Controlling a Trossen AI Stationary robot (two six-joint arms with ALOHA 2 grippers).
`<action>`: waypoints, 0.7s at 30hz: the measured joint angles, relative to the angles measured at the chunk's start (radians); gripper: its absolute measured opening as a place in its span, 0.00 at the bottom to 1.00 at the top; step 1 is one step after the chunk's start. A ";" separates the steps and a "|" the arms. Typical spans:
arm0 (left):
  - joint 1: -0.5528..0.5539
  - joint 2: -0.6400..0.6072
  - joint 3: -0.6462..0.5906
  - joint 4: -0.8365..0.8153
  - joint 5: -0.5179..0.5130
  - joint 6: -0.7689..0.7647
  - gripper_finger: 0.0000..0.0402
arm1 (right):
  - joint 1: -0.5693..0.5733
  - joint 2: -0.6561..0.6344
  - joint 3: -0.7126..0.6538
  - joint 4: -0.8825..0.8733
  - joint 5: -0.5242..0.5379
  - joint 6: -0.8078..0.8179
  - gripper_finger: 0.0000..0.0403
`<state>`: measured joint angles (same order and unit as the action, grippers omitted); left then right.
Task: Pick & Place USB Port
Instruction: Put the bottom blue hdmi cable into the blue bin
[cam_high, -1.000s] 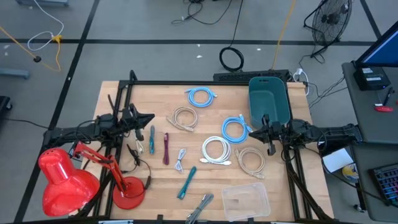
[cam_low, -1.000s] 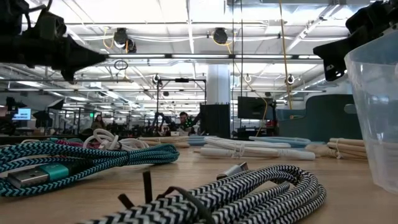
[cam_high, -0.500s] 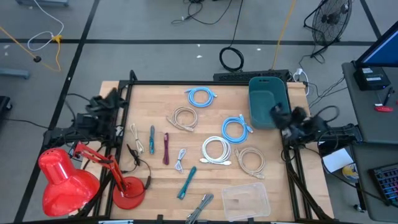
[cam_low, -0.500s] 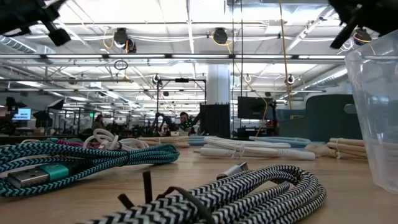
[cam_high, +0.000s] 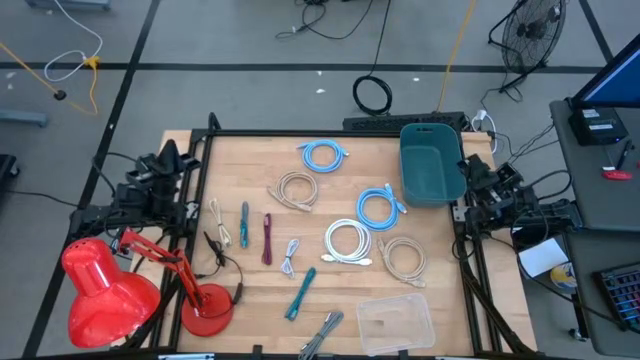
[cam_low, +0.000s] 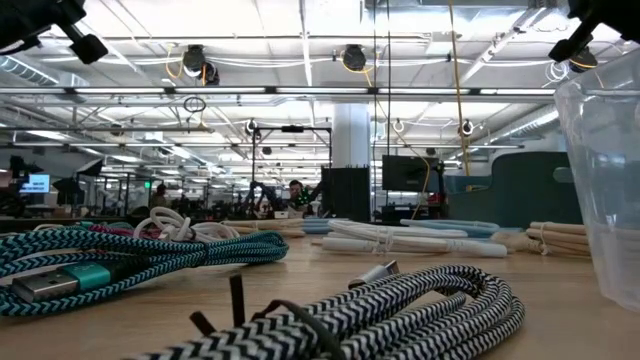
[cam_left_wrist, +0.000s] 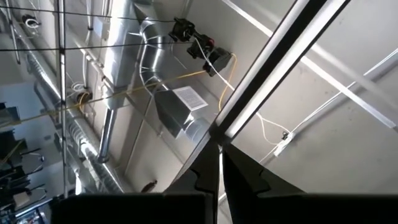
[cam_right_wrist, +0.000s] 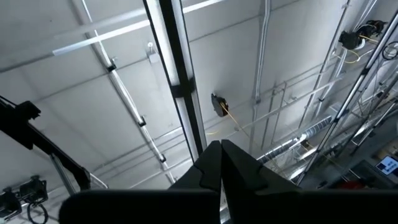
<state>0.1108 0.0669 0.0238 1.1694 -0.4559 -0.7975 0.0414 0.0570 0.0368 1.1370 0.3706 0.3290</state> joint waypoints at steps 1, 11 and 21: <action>0.000 0.000 0.009 0.000 0.000 -0.001 0.05 | 0.000 0.000 0.000 0.007 0.000 0.000 0.00; 0.000 0.062 0.324 -0.343 0.282 0.114 0.05 | 0.000 0.000 0.000 0.027 0.029 0.000 0.00; 0.000 0.389 0.797 -1.096 0.490 0.178 0.05 | 0.000 0.012 0.063 -0.055 -0.079 -0.022 0.00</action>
<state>0.1108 0.4561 0.8213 0.0729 0.0342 -0.6193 0.0410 0.0694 0.1003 1.0820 0.2917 0.3073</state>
